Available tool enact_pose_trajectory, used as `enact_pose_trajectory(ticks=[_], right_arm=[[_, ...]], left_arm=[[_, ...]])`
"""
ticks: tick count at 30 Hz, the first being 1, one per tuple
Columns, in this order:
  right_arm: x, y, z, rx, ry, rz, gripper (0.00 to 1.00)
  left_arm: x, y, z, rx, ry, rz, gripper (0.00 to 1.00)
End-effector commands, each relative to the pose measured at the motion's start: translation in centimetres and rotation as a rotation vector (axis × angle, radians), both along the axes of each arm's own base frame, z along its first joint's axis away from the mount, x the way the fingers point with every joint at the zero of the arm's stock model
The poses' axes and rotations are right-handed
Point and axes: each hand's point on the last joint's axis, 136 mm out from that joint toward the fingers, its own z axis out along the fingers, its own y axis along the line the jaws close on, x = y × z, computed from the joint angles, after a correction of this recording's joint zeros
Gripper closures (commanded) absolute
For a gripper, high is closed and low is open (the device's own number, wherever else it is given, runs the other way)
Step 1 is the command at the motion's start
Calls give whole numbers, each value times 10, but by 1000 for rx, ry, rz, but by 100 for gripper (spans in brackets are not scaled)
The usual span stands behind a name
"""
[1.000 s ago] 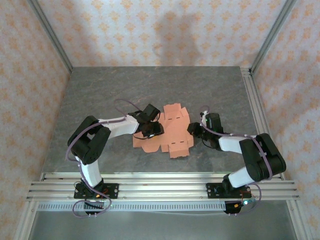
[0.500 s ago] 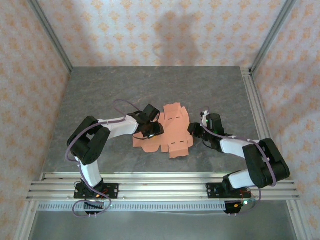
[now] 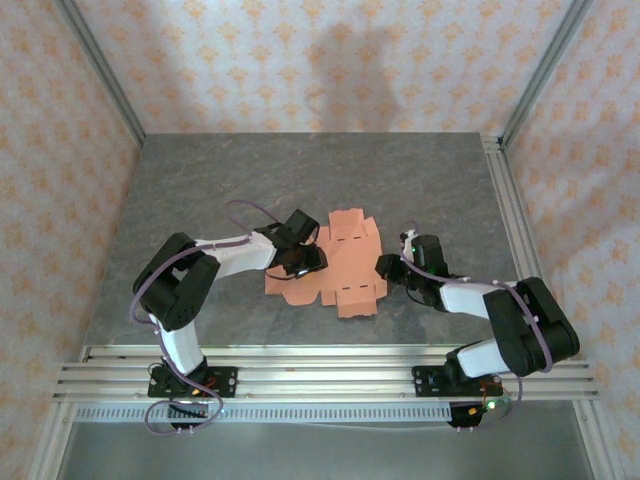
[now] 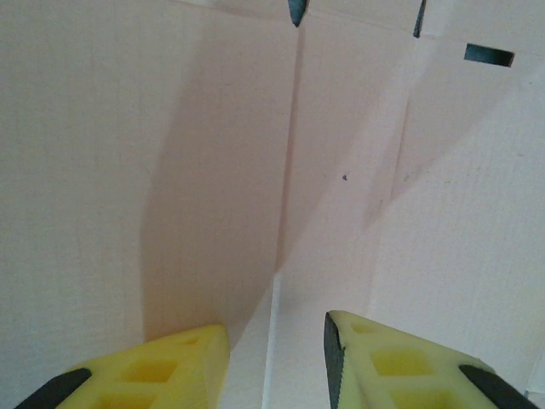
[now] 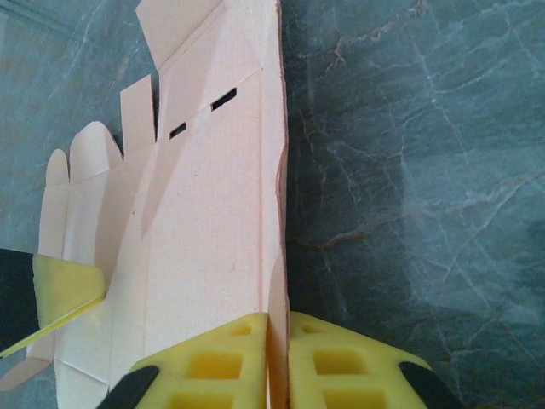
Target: Fold the paper box
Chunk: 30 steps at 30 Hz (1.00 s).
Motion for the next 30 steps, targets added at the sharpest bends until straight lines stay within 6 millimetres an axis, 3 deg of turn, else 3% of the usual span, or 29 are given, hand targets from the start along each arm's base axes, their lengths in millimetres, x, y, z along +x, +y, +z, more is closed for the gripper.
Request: enact_pose_trajectory(ticks=[1,6,11,17,21,24,30], right_arm=[[1,2,3,13,-28,1,89],[2,5,3,26,-29,10,83],[3,6,0,29,-23,11,83],[4,6,-1,31,-17,8,100],[7,-1,2,-23,-7,-18,100],[8,-10,2,-140,11,-24,100],[11,-20,10,-438,9,32,100]], left_arm=[[-15,17,-14,64,53,25,62],[-14,15,-13,54,48,27,62],[-15,16,-13,56,50,28,62],[-16,17,-11,58,48,25,62],[-13,17,-5,58,31,25,61],[-8,20,13,67,-23,20,49],[6,55,69,152,-183,83,30]])
